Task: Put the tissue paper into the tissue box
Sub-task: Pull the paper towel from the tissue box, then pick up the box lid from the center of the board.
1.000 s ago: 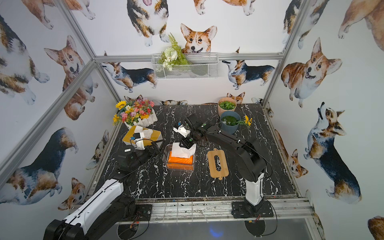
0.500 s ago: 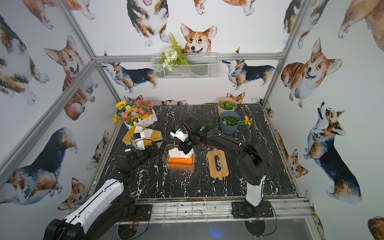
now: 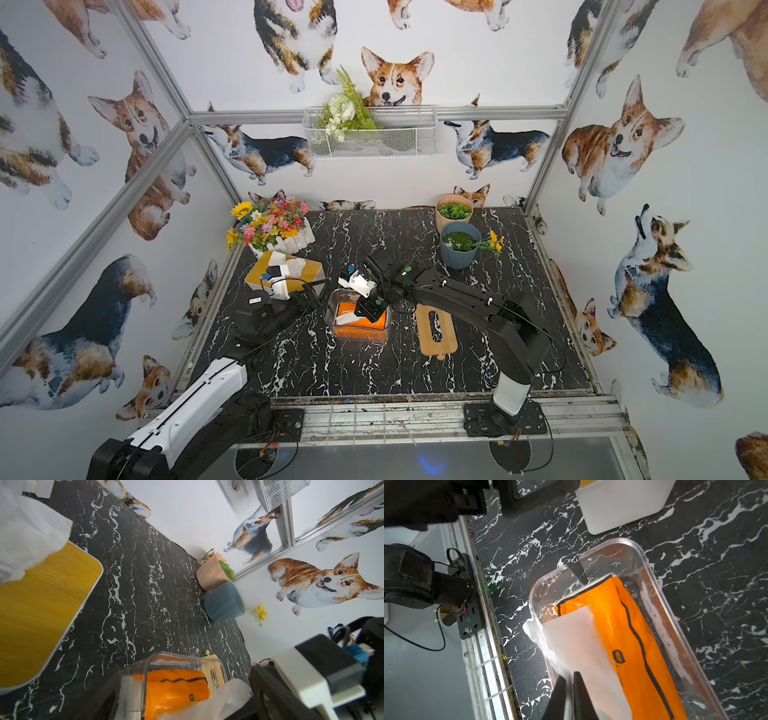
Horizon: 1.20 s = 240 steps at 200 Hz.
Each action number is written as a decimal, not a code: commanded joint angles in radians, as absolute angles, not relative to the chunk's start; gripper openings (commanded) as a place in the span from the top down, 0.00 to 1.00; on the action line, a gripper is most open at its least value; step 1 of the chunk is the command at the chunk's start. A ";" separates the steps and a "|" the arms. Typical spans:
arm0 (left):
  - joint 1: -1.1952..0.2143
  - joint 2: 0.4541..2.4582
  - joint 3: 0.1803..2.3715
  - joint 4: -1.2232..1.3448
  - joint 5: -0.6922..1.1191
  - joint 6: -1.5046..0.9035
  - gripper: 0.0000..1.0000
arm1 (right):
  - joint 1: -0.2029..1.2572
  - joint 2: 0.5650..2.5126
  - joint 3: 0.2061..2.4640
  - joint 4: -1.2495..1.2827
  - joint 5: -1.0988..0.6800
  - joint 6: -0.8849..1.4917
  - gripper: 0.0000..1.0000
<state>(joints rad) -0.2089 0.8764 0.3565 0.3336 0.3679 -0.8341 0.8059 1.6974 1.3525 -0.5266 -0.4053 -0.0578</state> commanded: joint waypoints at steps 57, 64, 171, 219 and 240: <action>-0.206 0.896 0.409 0.340 0.400 -0.760 0.00 | 0.808 1.411 1.197 -0.307 -0.260 0.047 0.54; -0.205 0.901 0.415 0.338 0.401 -0.750 0.00 | 0.808 1.373 1.168 -0.280 -0.230 0.059 0.50; -0.193 0.927 0.549 0.186 0.413 -0.591 0.00 | 0.799 0.766 0.779 -0.360 0.256 0.323 0.00; -0.183 0.936 0.596 0.121 0.432 -0.535 0.00 | 0.796 0.893 0.797 -0.570 0.256 0.452 0.00; -0.178 0.942 0.612 0.092 0.439 -0.502 0.00 | 0.796 0.946 0.762 -0.544 0.252 0.494 0.00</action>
<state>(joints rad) -0.1829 0.9371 0.5934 0.1333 0.4198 -0.5613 0.7975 0.9089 0.7868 -0.4995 0.2394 0.4084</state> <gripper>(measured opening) 0.998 0.996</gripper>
